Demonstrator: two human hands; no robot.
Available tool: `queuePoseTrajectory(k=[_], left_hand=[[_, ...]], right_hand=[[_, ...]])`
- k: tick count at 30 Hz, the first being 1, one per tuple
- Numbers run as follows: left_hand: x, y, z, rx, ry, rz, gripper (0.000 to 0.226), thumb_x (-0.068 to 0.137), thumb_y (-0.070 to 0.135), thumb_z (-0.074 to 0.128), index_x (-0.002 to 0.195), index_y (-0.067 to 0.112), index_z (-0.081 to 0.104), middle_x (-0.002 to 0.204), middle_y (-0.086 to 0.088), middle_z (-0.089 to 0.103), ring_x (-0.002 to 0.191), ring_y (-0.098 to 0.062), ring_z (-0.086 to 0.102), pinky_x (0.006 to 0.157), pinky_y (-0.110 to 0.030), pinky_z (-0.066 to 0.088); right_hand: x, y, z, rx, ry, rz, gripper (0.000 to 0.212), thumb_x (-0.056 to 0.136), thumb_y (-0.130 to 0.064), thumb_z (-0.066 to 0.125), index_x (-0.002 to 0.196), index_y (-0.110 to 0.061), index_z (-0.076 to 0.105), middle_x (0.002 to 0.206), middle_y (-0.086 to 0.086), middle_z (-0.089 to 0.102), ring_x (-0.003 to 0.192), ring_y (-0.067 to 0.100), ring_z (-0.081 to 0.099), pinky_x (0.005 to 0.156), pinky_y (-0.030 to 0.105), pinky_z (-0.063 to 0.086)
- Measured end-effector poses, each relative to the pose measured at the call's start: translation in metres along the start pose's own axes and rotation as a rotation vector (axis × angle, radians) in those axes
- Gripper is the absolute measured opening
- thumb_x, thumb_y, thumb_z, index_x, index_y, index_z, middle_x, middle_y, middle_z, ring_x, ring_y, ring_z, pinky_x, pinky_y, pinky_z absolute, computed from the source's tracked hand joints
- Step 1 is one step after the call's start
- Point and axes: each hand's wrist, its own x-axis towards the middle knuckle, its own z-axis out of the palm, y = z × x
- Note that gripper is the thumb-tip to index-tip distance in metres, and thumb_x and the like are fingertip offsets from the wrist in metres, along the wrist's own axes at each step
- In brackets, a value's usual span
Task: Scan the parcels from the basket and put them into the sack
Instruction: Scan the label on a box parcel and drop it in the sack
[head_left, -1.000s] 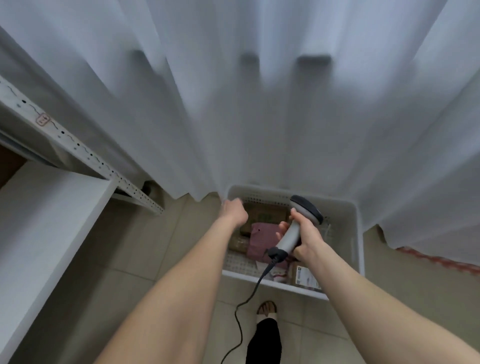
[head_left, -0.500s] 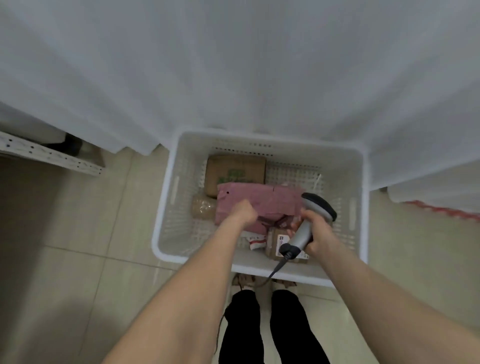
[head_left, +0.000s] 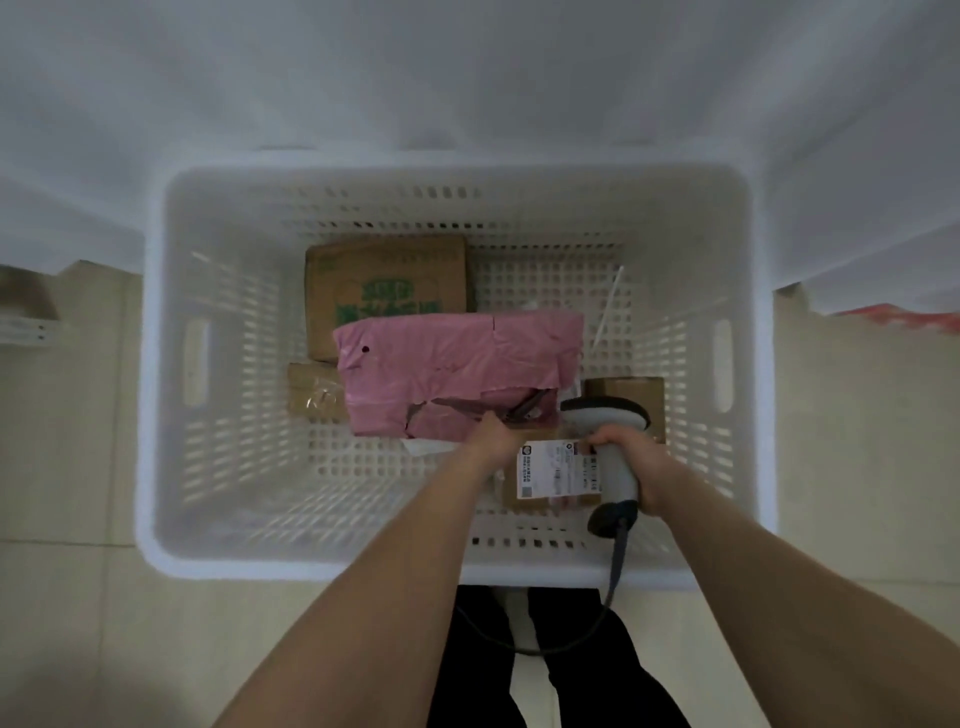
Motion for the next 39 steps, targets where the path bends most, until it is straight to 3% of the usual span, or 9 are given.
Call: queuePoseTrajectory(k=[9, 12, 16, 19, 22, 25, 28, 32, 39], left_hand=[[-0.002, 0.004, -0.017, -0.314, 0.059, -0.255, 0.018, 0.092, 0.026, 0.056, 0.096, 0.009, 0.059, 0.083, -0.008, 0.06, 0.07, -0.02, 0.057, 0.067, -0.026, 0.05], [-0.027, 0.014, -0.04, -0.386, 0.156, -0.27, 0.028, 0.087, 0.034, 0.06, 0.102, 0.011, 0.063, 0.082, -0.006, 0.066, 0.064, -0.016, 0.059, 0.042, -0.021, 0.044], [-0.067, 0.031, -0.077, -0.469, 0.294, -0.214, 0.056, 0.088, 0.053, 0.056, 0.122, 0.008, 0.055, 0.087, -0.008, 0.071, 0.073, -0.022, 0.066, 0.064, -0.034, 0.054], [-0.106, 0.046, -0.106, -0.589, 0.443, -0.134, 0.056, 0.08, 0.043, 0.07, 0.118, 0.008, 0.05, 0.088, -0.01, 0.069, 0.072, -0.026, 0.069, 0.064, -0.038, 0.059], [-0.15, 0.064, -0.131, -0.617, 0.456, -0.1, 0.061, 0.073, 0.041, 0.075, 0.119, 0.013, 0.045, 0.113, -0.014, 0.061, 0.096, -0.034, 0.065, 0.084, -0.051, 0.055], [-0.197, 0.086, -0.153, -0.648, 0.476, -0.025, 0.058, 0.078, 0.03, 0.074, 0.125, 0.009, 0.046, 0.118, -0.016, 0.062, 0.098, -0.033, 0.065, 0.087, -0.05, 0.054], [-0.246, 0.107, -0.173, -0.552, 0.493, 0.091, 0.066, 0.085, 0.017, 0.062, 0.144, 0.021, 0.033, 0.129, -0.01, 0.056, 0.105, -0.031, 0.063, 0.09, -0.046, 0.053], [-0.322, 0.139, -0.201, -0.397, 0.489, 0.194, 0.071, 0.082, 0.008, 0.054, 0.146, 0.027, 0.031, 0.129, -0.008, 0.055, 0.104, -0.027, 0.062, 0.083, -0.034, 0.054], [-0.454, 0.182, -0.249, 0.101, 0.401, 0.384, 0.121, 0.064, 0.022, 0.086, 0.152, 0.015, 0.004, 0.154, -0.011, 0.02, 0.137, -0.028, 0.033, 0.112, -0.045, 0.033]], right_hand=[[-0.002, -0.014, 0.032, 0.136, 0.009, -0.126, 0.013, 0.087, -0.016, 0.056, 0.084, -0.006, 0.063, 0.08, 0.012, 0.063, 0.069, 0.025, 0.06, 0.067, 0.036, 0.05], [-0.027, -0.027, 0.045, 0.19, -0.002, -0.151, 0.009, 0.083, -0.015, 0.061, 0.084, -0.006, 0.063, 0.079, 0.012, 0.065, 0.068, 0.026, 0.063, 0.062, 0.035, 0.052], [-0.073, -0.046, 0.068, 0.299, -0.036, -0.198, 0.012, 0.085, -0.016, 0.061, 0.093, -0.008, 0.062, 0.085, 0.013, 0.065, 0.073, 0.028, 0.064, 0.067, 0.038, 0.054], [-0.116, -0.06, 0.084, 0.386, -0.07, -0.206, 0.015, 0.086, -0.022, 0.063, 0.095, -0.009, 0.063, 0.08, 0.011, 0.069, 0.073, 0.027, 0.067, 0.064, 0.038, 0.055], [-0.165, -0.074, 0.102, 0.446, -0.087, -0.221, 0.033, 0.085, -0.025, 0.069, 0.113, -0.009, 0.063, 0.1, 0.015, 0.069, 0.092, 0.033, 0.068, 0.076, 0.047, 0.057], [-0.214, -0.087, 0.118, 0.414, -0.09, -0.266, 0.033, 0.085, -0.021, 0.071, 0.115, -0.008, 0.062, 0.1, 0.014, 0.068, 0.083, 0.03, 0.066, 0.062, 0.039, 0.056], [-0.258, -0.098, 0.131, 0.354, -0.058, -0.33, 0.034, 0.085, -0.01, 0.069, 0.118, -0.002, 0.061, 0.099, 0.015, 0.067, 0.084, 0.029, 0.065, 0.073, 0.041, 0.055], [-0.328, -0.118, 0.145, 0.293, -0.04, -0.39, 0.041, 0.082, -0.003, 0.068, 0.121, 0.002, 0.058, 0.095, 0.013, 0.065, 0.077, 0.025, 0.062, 0.067, 0.039, 0.053], [-0.457, -0.155, 0.164, 0.222, -0.063, -0.5, 0.038, 0.083, -0.006, 0.069, 0.119, -0.002, 0.058, 0.108, 0.017, 0.069, 0.092, 0.031, 0.067, 0.085, 0.048, 0.056]])
